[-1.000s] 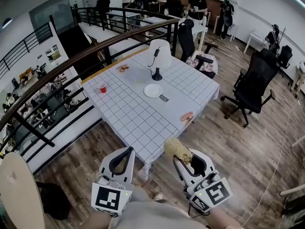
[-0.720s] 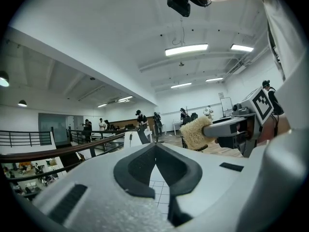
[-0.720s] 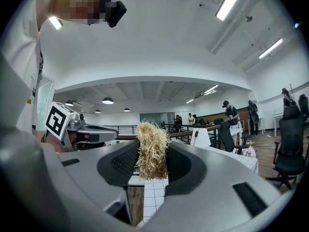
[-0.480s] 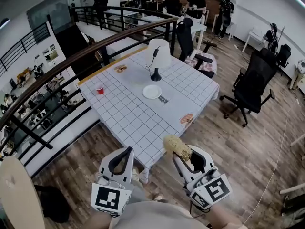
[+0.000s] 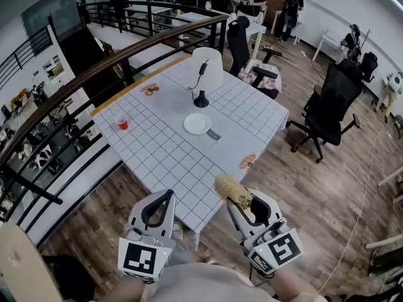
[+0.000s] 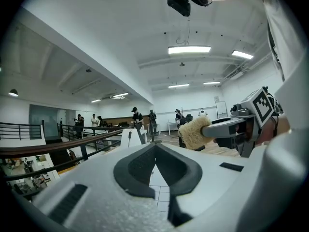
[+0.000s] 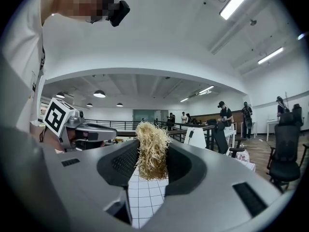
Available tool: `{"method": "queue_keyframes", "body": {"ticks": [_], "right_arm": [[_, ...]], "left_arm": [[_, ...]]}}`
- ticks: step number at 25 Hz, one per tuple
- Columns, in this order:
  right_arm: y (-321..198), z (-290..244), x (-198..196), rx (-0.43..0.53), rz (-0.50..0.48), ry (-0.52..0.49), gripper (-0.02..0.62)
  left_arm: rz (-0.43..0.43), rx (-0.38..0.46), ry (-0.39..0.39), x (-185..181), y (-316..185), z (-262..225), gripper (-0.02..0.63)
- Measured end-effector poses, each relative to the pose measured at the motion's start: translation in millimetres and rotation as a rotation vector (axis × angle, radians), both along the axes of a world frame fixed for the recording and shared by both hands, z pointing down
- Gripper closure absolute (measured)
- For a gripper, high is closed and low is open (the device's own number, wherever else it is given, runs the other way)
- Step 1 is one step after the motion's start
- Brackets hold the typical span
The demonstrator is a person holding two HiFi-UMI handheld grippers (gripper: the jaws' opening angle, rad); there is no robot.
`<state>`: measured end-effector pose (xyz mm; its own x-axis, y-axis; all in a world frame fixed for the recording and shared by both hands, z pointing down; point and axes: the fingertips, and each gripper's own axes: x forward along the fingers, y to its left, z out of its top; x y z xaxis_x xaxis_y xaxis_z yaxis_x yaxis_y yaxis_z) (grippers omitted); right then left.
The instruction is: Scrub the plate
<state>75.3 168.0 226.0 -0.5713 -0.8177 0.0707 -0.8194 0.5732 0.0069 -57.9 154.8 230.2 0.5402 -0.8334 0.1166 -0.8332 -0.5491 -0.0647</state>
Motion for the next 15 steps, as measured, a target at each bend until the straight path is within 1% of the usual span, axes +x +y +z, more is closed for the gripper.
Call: {"method": "queue_keyframes", "body": {"ticks": [5, 8, 12, 15], "right_arm": [[-43.6, 7.6, -9.5, -0.029, 0.019, 0.008, 0.446], [-75.9, 8.8, -25.8, -0.033, 0.028, 0.007, 0.446], [-108.0, 8.7, -43.3, -0.031, 0.056, 0.017, 0.446], [-145.5, 5.6, -62.2, -0.036, 0.087, 0.040, 0.446]], "left_arm": [[0.016, -0.022, 0.005, -10.0, -46.4, 5.0, 0.592], [0.029, -0.029, 0.014, -25.1, -81.0, 7.3, 0.592], [0.058, -0.021, 0.017, -42.2, -114.2, 6.2, 0.592], [0.074, -0.048, 0.039, -65.0, -153.7, 8.6, 0.592]]}}
